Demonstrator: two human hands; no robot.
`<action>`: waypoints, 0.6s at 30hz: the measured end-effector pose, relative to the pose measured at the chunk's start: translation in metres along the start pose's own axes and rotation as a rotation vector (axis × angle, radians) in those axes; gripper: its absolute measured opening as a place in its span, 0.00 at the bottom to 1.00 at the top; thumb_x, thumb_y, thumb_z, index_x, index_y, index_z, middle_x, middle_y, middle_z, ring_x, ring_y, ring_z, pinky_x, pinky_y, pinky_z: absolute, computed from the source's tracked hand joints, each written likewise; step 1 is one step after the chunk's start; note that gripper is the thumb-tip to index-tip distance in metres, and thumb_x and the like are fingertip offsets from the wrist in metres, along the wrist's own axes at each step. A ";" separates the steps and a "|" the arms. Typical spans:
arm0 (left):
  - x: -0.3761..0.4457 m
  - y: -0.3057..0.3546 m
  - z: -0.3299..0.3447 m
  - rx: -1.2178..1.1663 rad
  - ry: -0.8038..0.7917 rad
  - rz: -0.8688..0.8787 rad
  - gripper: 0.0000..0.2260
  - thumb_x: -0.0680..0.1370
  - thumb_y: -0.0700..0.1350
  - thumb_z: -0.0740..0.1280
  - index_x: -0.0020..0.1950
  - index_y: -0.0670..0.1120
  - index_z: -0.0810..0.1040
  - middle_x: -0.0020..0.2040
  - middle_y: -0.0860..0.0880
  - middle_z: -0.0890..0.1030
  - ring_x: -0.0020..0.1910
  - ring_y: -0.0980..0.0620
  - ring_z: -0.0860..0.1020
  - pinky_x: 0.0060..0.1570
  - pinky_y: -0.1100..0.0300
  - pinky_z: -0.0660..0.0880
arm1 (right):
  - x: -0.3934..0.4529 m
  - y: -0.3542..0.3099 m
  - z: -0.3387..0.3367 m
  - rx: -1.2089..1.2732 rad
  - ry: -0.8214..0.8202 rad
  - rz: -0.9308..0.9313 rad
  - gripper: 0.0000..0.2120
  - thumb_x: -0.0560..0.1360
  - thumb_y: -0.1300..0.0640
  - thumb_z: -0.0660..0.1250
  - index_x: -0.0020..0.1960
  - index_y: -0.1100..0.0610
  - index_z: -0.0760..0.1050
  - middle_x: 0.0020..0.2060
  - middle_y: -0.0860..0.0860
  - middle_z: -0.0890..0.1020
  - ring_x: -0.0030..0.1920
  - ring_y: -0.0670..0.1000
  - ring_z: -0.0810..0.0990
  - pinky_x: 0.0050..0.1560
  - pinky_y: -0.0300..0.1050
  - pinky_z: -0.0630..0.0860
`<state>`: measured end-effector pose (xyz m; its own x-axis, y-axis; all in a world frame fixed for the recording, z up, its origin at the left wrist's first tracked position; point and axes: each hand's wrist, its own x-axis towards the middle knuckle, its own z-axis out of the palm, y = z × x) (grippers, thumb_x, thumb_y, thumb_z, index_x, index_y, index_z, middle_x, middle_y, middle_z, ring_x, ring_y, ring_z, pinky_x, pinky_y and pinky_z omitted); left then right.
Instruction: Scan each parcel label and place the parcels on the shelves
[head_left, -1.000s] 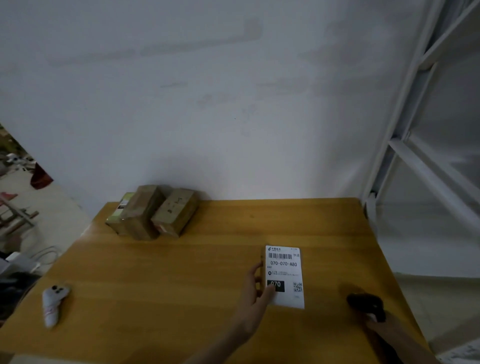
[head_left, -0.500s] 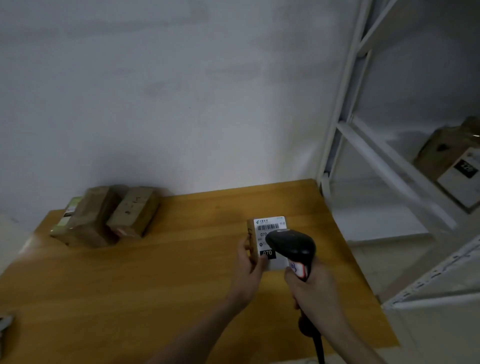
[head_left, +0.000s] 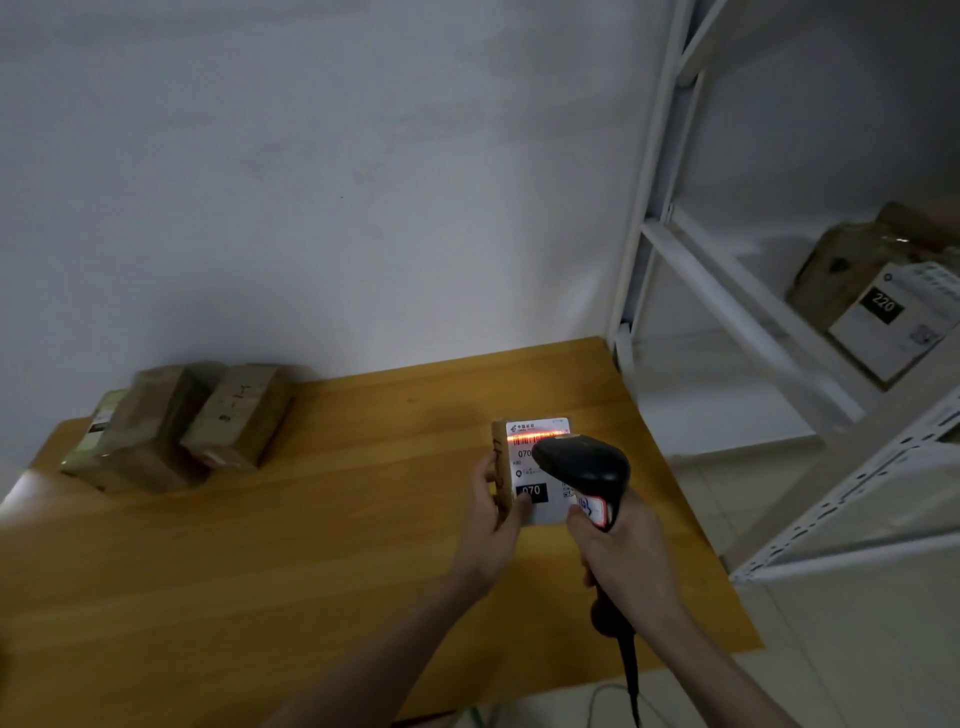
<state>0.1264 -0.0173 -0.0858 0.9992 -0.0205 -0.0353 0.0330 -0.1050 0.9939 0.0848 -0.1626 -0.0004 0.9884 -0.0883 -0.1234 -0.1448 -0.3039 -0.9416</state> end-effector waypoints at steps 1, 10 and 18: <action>0.000 -0.001 0.000 0.004 -0.002 -0.004 0.21 0.78 0.47 0.65 0.65 0.63 0.60 0.63 0.51 0.71 0.59 0.52 0.78 0.51 0.59 0.79 | 0.001 0.004 -0.002 0.014 0.006 0.007 0.05 0.76 0.64 0.66 0.43 0.57 0.72 0.28 0.54 0.74 0.22 0.45 0.71 0.22 0.34 0.69; -0.006 -0.008 -0.020 0.096 0.073 -0.020 0.20 0.77 0.47 0.65 0.64 0.63 0.63 0.60 0.52 0.77 0.54 0.52 0.79 0.52 0.54 0.79 | 0.069 0.132 -0.012 -0.127 0.051 0.320 0.03 0.77 0.65 0.63 0.45 0.63 0.70 0.29 0.57 0.73 0.26 0.54 0.72 0.27 0.45 0.72; -0.012 -0.024 -0.023 0.057 0.059 -0.045 0.22 0.77 0.46 0.65 0.68 0.55 0.61 0.61 0.51 0.75 0.54 0.58 0.79 0.51 0.60 0.77 | 0.098 0.191 0.005 -0.167 -0.126 0.434 0.07 0.80 0.62 0.61 0.50 0.62 0.63 0.35 0.51 0.67 0.44 0.56 0.70 0.46 0.59 0.72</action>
<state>0.1141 0.0082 -0.1071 0.9965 0.0435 -0.0717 0.0778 -0.1607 0.9839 0.1540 -0.2247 -0.1937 0.8315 -0.1286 -0.5405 -0.5403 -0.4133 -0.7329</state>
